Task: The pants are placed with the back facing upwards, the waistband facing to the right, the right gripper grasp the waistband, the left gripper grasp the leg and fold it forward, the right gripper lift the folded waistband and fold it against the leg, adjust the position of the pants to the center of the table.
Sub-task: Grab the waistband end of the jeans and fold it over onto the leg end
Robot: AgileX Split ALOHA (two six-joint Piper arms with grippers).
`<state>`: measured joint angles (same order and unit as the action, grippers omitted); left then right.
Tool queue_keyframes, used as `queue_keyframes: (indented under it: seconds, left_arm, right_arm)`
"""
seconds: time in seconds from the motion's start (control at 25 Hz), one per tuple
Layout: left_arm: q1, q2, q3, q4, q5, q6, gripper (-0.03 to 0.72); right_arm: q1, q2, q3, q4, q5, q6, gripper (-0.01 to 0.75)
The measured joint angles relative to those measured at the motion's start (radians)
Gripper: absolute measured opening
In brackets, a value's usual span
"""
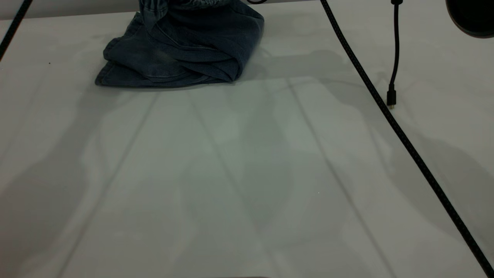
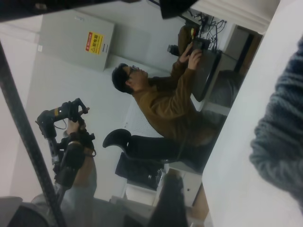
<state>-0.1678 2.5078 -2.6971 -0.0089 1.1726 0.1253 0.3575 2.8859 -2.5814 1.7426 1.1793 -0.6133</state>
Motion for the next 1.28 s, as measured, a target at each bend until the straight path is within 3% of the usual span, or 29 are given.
queue_keyframes:
  seconds: [0.24, 0.48, 0.68, 0.8, 1.04, 1.28]
  left_arm:
    - [0.000, 0.000, 0.000, -0.020, 0.000, 0.002, 0.557]
    - [0.000, 0.000, -0.001, -0.022, 0.000, 0.003, 0.557]
    - [0.000, 0.000, -0.001, -0.023, 0.000, 0.005, 0.557]
    - [0.000, 0.000, -0.001, -0.023, 0.000, 0.005, 0.557]
    - [0.000, 0.000, -0.001, -0.023, 0.000, 0.006, 0.557]
    - [0.000, 0.001, -0.001, -0.024, 0.000, 0.006, 0.557]
  right_arm:
    - [0.012, 0.000, 0.000, -0.002, -0.013, -0.020, 0.578]
    - [0.020, 0.000, 0.000, -0.035, -0.256, -0.056, 0.577]
    - [0.045, 0.000, 0.000, -0.159, -0.383, -0.068, 0.575]
    - [0.050, 0.000, 0.000, -0.255, -0.371, -0.044, 0.575]
    - [0.050, 0.000, 0.000, -0.228, -0.175, -0.044, 0.575]
    - [0.029, 0.000, -0.003, -0.266, -0.249, -0.076, 0.575]
